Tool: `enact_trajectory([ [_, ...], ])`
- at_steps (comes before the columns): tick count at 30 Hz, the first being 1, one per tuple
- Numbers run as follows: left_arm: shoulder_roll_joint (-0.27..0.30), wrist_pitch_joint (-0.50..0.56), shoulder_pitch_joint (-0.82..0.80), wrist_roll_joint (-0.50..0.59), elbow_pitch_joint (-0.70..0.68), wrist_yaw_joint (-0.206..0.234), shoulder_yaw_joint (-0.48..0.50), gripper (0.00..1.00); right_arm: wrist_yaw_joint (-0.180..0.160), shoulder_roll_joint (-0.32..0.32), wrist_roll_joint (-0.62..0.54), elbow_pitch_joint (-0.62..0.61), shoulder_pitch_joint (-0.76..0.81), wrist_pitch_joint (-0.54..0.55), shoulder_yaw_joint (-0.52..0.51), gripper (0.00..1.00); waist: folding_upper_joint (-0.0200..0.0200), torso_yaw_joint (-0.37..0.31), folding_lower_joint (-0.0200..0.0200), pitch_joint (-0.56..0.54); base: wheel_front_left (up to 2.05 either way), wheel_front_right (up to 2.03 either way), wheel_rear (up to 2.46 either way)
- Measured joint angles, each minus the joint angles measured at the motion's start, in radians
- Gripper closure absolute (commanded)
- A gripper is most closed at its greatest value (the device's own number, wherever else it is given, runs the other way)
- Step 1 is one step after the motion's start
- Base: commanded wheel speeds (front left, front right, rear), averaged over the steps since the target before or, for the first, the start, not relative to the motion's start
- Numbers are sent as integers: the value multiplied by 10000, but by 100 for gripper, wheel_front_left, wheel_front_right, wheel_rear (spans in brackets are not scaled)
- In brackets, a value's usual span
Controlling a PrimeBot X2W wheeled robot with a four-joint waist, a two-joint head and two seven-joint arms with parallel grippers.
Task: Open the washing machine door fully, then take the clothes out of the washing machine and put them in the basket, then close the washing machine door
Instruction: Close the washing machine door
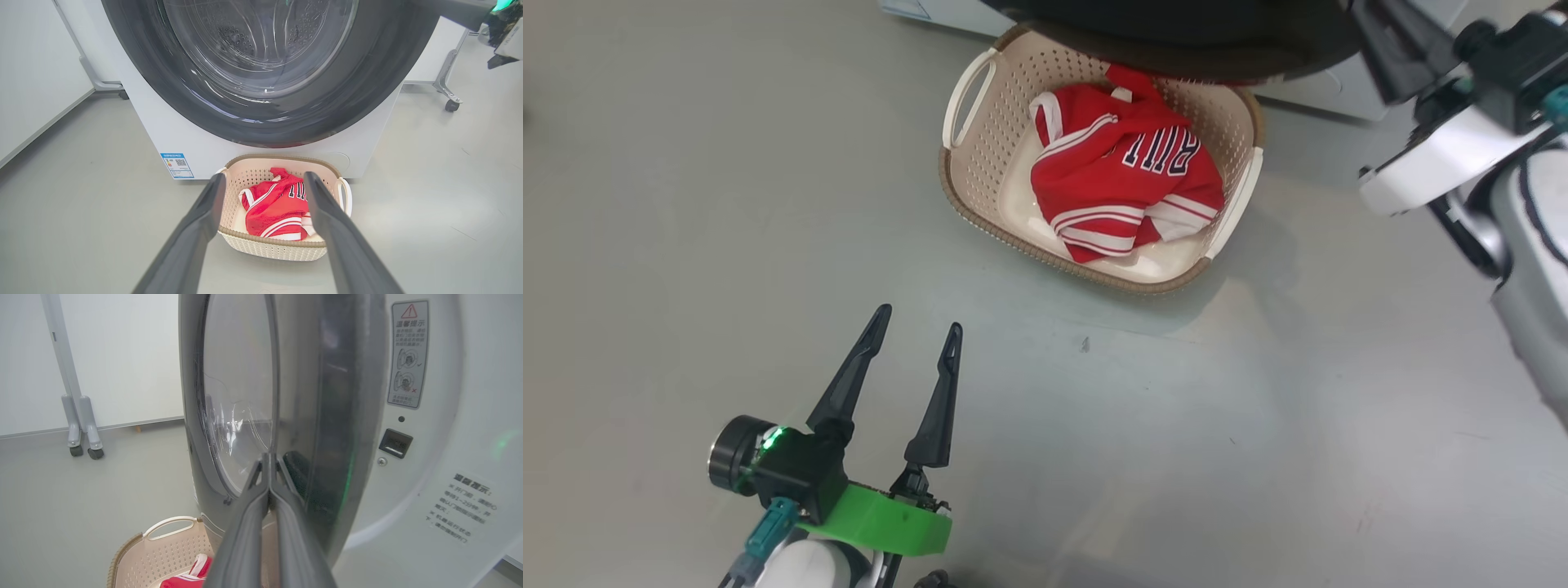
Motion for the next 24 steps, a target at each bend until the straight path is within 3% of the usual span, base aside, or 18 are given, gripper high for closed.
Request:
enact_trajectory([
  [6,-8,0,-210,-284,-21,27,-351,0,0,-596,13,161,-901,173,-188,100,0,163,0,521,0,0,0],
  [15,-31,0,-503,-631,-77,151,-731,0,2,-980,121,564,-1963,270,-537,100,0,544,0,1027,0,0,0],
  [24,-54,-2,-659,-688,-61,378,-840,0,13,-813,311,1120,-2265,251,-909,100,0,814,0,1220,0,0,0],
])
